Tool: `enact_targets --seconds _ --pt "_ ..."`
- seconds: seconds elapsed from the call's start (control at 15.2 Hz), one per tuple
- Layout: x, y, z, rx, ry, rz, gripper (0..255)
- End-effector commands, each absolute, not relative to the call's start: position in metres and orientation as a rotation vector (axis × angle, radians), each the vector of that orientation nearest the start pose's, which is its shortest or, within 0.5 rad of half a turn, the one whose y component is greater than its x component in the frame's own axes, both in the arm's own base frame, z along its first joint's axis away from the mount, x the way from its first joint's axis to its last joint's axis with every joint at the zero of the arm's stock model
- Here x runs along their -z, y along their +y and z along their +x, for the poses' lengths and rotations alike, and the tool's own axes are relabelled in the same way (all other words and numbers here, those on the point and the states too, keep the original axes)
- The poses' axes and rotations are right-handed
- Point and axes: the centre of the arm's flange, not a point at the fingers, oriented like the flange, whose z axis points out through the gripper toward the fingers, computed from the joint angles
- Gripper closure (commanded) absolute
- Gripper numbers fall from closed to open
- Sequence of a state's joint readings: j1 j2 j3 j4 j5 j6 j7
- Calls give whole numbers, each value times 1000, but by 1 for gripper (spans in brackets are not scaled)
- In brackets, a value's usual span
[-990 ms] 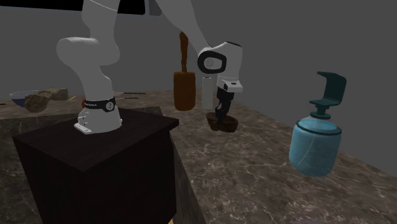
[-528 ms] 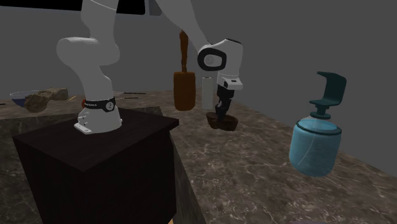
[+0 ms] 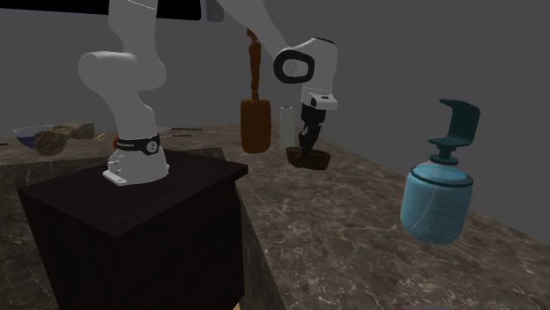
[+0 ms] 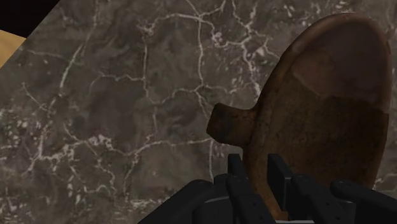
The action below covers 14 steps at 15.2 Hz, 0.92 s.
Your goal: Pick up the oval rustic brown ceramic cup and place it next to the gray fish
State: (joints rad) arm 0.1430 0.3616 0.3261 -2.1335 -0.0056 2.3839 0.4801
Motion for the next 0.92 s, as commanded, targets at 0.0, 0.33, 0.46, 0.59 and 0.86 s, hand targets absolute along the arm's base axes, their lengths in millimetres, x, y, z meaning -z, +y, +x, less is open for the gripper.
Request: enact_targets --seconds 0.0,0.33,0.46,0.59,0.86 --pt "-248 255 502 -204 32 -3078 255" --pt "-275 255 502 -204 32 -3078 255" --pt "-285 255 502 -204 32 -3078 255" --pt "-296 255 502 -204 32 -3078 255" --pt "-315 255 502 -204 32 -3078 255"
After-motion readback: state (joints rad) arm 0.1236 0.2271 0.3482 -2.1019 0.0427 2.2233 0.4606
